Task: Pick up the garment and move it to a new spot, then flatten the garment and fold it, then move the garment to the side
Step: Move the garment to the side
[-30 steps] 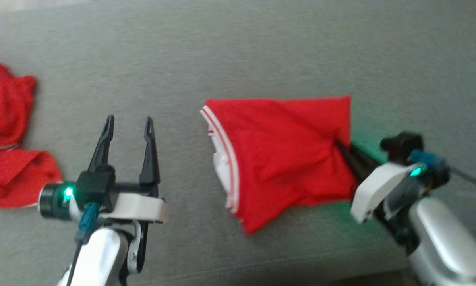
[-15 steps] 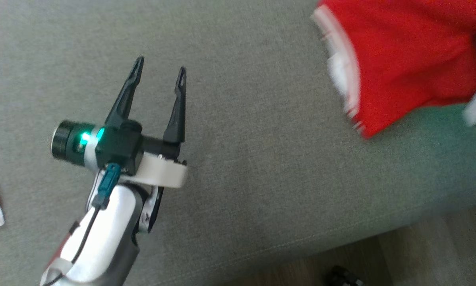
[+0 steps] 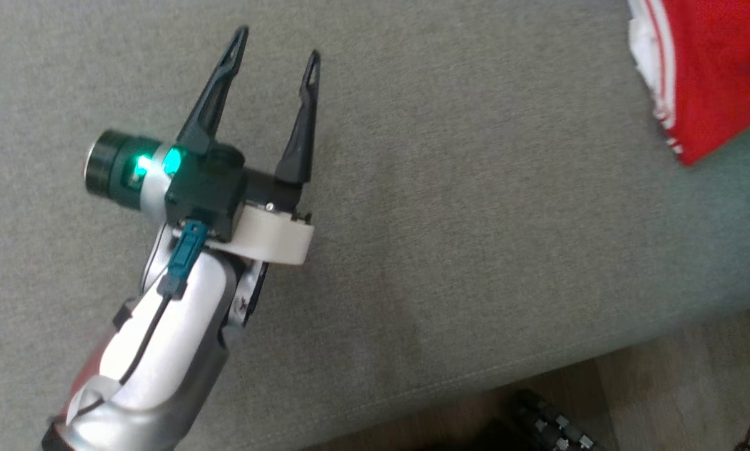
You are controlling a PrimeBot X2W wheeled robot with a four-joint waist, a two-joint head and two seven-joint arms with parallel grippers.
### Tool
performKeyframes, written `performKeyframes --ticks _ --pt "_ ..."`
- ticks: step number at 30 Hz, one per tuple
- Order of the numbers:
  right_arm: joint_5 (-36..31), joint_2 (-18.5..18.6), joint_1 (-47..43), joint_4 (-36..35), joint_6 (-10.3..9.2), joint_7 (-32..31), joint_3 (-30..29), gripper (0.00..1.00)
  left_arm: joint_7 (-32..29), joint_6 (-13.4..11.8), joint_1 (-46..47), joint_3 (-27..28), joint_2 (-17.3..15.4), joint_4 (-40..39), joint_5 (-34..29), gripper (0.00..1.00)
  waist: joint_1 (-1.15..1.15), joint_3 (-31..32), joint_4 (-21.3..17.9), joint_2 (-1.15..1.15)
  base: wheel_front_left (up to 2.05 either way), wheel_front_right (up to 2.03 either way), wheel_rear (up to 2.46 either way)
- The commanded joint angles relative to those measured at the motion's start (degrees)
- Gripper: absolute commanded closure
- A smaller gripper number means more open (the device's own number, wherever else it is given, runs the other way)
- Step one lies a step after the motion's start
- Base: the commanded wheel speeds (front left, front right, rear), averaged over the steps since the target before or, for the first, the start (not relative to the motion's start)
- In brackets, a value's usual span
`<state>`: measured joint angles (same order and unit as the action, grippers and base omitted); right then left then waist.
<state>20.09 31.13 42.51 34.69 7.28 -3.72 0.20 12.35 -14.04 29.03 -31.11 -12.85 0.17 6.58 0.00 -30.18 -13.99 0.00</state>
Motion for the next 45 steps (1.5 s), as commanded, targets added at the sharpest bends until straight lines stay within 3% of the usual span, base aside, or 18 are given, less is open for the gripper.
performKeyframes --ticks 1,6,7,8,9,10,12,13,20,25,33,39,45 --pt "-0.9 2.5 1.6 0.1 0.21 1.2 -1.0 1.00 0.0 0.4 2.6 1.0 -0.2 -2.0 -0.7 0.00 0.00 -2.3 1.0 0.00 0.00 0.00 0.00" --pt "-2.6 2.8 4.2 4.4 0.21 3.6 -4.2 1.00 0.3 1.0 4.9 0.3 0.1 -1.5 -1.2 0.00 0.00 -5.4 2.3 0.00 0.00 0.00 0.00" --pt "-3.9 2.8 4.9 6.1 0.21 4.5 -5.0 0.66 0.5 1.2 5.5 0.1 0.2 -1.2 -1.3 0.00 0.00 -6.0 2.7 0.00 0.00 0.00 0.00" --pt "-3.9 2.8 4.9 6.1 0.21 4.5 -5.0 0.66 0.5 1.2 5.5 0.1 0.2 -1.2 -1.3 0.00 0.00 -6.0 2.7 0.00 0.00 0.00 0.00" --pt "-4.3 2.6 5.3 6.8 0.21 5.1 -5.4 0.53 0.6 1.2 5.7 0.1 0.2 -1.0 -1.3 0.00 0.00 -6.2 2.8 0.00 0.00 0.00 0.00" --pt "-4.7 2.5 5.6 7.6 0.21 5.5 -5.7 0.29 0.6 1.2 5.8 0.0 0.2 -0.8 -1.3 0.00 0.00 -6.2 2.9 0.00 0.00 0.00 0.00" --pt "-5.3 2.1 6.2 9.2 0.21 6.4 -6.0 0.05 0.8 1.1 5.9 0.1 0.3 -0.4 -1.2 0.00 0.00 -6.1 3.0 0.00 0.00 0.00 0.00" --pt "-5.6 2.0 6.4 9.9 0.21 6.9 -6.0 0.00 0.9 1.1 5.8 0.1 0.3 -0.2 -1.0 0.00 0.00 -5.9 3.0 0.00 0.00 0.00 0.00" --pt "-7.5 0.2 5.2 13.2 0.21 11.0 -6.3 0.00 1.9 0.5 3.7 0.3 0.9 1.6 0.5 0.00 0.00 -1.4 3.2 0.00 0.00 0.00 0.00" --pt "-8.2 -2.5 0.2 9.9 0.21 16.2 -6.7 0.00 2.3 -0.5 0.4 1.2 0.8 2.4 1.8 0.00 0.00 3.6 3.7 0.00 0.00 0.00 0.00" --pt "-9.8 -12.8 -15.1 -7.4 0.21 18.2 -6.7 0.00 2.5 -2.9 -7.2 3.6 0.2 2.6 4.6 0.00 0.00 11.5 5.7 0.00 0.00 0.00 0.00" --pt "-10.5 -21.1 -26.4 -21.1 0.21 14.9 -3.2 0.00 2.6 -4.6 -12.3 5.6 0.0 2.8 6.5 0.00 0.00 15.6 8.5 0.00 0.00 0.00 0.00" --pt "-10.5 -25.3 -32.9 -30.5 0.21 10.8 0.3 0.00 2.6 -5.7 -16.6 7.8 -0.9 3.0 7.9 0.00 0.00 18.9 11.0 0.00 0.00 0.00 0.00"
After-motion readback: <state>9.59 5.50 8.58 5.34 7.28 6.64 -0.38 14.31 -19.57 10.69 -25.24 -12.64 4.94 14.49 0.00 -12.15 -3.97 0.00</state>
